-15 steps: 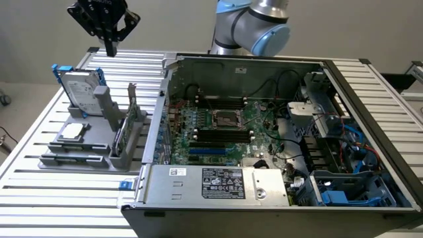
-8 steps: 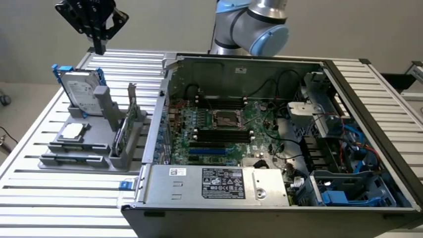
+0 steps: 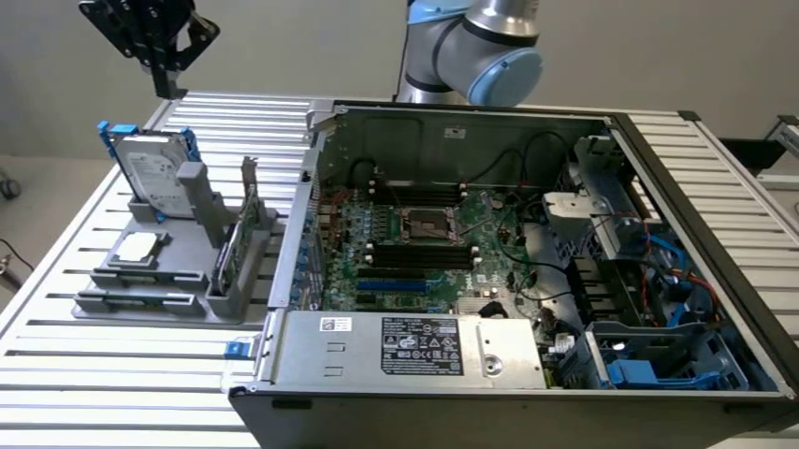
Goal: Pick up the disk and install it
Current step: 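Reach for the disk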
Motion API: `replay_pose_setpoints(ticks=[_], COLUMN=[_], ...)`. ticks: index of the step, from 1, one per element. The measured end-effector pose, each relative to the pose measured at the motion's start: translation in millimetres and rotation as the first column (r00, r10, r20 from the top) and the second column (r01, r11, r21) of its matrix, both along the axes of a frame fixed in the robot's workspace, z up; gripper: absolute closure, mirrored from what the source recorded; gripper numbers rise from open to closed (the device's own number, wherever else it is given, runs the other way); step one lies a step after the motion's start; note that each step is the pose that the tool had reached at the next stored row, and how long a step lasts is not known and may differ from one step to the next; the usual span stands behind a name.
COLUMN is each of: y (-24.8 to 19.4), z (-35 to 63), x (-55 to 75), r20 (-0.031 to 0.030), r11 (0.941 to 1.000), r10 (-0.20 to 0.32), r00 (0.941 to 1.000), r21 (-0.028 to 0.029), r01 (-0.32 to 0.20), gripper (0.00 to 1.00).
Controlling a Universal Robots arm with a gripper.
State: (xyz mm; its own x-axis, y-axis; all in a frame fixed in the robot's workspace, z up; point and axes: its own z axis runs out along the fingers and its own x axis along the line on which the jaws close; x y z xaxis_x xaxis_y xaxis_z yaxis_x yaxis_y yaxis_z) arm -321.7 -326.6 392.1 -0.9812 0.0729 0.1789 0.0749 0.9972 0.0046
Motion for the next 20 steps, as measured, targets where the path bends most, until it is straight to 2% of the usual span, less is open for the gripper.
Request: replay_pose_setpoints(ticks=[6, 11, 14, 17, 20], y=[4.5, 6.4, 10.1, 15.9, 21.2], z=[0.0, -0.4, -2.6, -5.6, -9.2], x=[-16.4, -35.1, -46.0, -52.3, -58.2], r20=[-0.0236, -0.0244, -0.0190, -0.0020, 0.0057], r11=[1.0000, 1.0000, 1.0000, 1.0000, 1.0000], r10=[0.000, 0.000, 0.000, 0.000, 0.003], r00=[0.9997, 0.9997, 0.9998, 1.0000, 1.0000], r21=[-0.0021, -0.0055, -0.0068, -0.0070, -0.0071], r01=[0.000, -0.001, 0.000, 0.000, -0.003], gripper=[0.89, 0.89, 0.89, 0.89, 0.89])
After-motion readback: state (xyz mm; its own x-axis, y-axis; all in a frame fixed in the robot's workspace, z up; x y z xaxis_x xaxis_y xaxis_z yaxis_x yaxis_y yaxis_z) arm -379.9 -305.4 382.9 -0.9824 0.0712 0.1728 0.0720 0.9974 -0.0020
